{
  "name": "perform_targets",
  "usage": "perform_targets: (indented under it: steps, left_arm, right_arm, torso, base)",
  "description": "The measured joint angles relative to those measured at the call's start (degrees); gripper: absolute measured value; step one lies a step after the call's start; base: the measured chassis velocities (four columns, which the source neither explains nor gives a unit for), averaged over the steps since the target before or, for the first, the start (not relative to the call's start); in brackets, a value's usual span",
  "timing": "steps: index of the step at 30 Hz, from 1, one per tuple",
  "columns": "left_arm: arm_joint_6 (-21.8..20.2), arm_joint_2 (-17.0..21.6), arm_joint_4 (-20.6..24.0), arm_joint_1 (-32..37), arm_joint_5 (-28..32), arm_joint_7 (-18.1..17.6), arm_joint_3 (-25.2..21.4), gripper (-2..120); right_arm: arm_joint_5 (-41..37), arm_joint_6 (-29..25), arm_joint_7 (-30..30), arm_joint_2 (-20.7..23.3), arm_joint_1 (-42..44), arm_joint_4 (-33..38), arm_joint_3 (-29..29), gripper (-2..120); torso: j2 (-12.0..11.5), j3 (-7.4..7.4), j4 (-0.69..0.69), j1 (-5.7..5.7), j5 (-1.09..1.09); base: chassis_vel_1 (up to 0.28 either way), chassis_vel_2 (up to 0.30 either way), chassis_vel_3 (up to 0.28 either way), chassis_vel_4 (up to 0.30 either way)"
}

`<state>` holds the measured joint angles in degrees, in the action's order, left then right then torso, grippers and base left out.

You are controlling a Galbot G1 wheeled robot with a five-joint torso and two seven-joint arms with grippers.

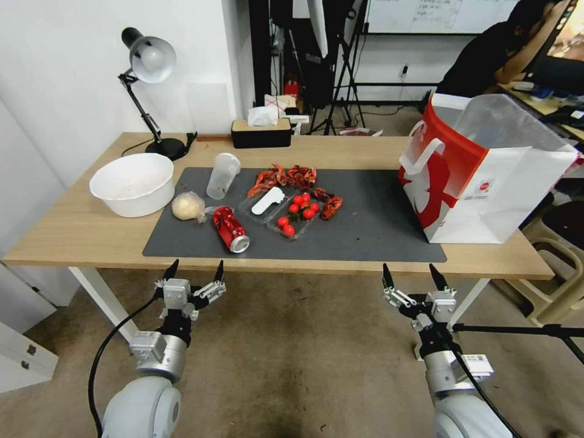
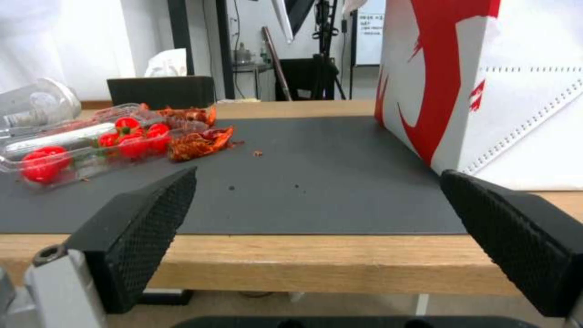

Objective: Pick up the trash from the table and place it into the takeout bag.

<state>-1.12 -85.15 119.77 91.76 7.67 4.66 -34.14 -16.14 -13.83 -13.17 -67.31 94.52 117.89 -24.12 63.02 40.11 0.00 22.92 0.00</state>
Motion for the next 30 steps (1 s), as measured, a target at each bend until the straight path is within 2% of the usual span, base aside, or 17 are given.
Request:
perform_targets:
  steps: [14,24,30]
  left_arm:
    - [0.1,0.2,0.6,0.0,0.0,0.0,0.0,100]
    - [-0.3,2.2,-1.4,-3.9,2.3,-0.7,1.4,100]
    - [-4.1,3.2,-1.1,-6.3,7.5,-3.5,5.2,100]
  right_arm:
    - [0.6,0.1,-0.2,-0.9,-0.2,0.1,0.1,100]
    - [1.5,0.3,-0.3,-1.7,-0.3,0.3,0.0,100]
    - [2.0,0.3,-0.6,-2.3,-0.2,0.4,-0.5,100]
  torso:
    - [0.0,0.00,0.00,0.00,0.01]
    - [0.0,0.00,0.00,0.00,0.00]
    - [0.0,0.00,0.00,0.00,0.00]
  base:
    - [0.000,0.000,0.000,0.000]
    - [0.000,0.000,0.000,0.000]
    - [0.000,0.000,0.000,0.000]
